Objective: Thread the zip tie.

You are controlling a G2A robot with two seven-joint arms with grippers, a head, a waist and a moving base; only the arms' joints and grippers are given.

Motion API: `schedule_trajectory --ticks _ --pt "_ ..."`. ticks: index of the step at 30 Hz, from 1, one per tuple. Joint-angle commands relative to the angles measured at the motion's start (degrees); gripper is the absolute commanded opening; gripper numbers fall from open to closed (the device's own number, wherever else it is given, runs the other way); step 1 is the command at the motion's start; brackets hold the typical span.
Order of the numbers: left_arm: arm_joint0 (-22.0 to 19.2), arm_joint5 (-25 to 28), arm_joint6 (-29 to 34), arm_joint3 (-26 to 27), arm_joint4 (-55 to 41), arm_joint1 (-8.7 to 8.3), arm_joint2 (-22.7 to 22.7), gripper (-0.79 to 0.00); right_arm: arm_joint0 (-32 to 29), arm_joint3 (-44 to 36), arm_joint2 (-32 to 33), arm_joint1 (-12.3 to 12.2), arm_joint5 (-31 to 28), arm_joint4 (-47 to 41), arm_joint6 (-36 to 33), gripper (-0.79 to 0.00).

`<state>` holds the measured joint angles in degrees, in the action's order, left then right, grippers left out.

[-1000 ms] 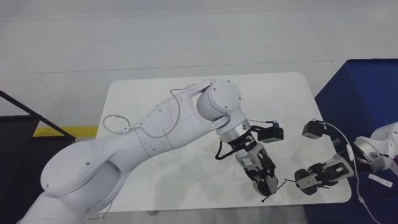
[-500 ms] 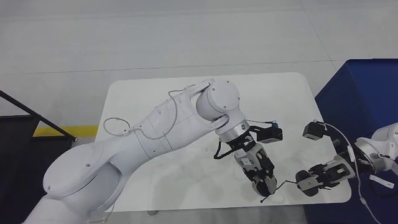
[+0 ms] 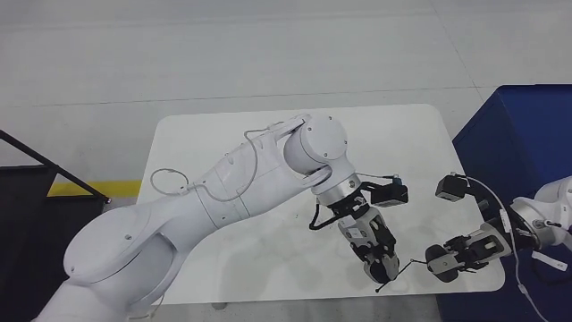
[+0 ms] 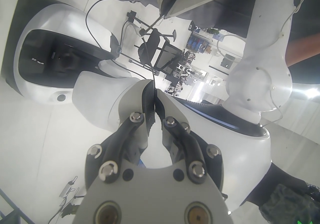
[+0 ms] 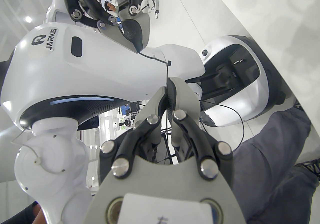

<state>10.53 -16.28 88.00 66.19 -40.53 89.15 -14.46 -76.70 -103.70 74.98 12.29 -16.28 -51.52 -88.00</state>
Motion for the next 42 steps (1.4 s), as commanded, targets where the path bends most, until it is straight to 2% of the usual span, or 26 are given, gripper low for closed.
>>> schedule_trajectory --ticks 1,18,42 --pt "0.0 0.0 0.0 0.0 0.2 0.14 0.0 -0.785 0.0 0.0 0.0 0.0 0.0 0.0 0.0 -0.785" --pt "0.0 0.0 0.0 -0.6 0.5 0.70 -0.6 -0.785 0.0 0.0 0.0 0.0 0.0 0.0 0.0 -0.785" --pt "1.2 0.0 0.0 0.9 2.2 -0.28 -2.0 -0.785 0.0 0.0 0.0 0.0 0.0 0.0 0.0 -0.785"
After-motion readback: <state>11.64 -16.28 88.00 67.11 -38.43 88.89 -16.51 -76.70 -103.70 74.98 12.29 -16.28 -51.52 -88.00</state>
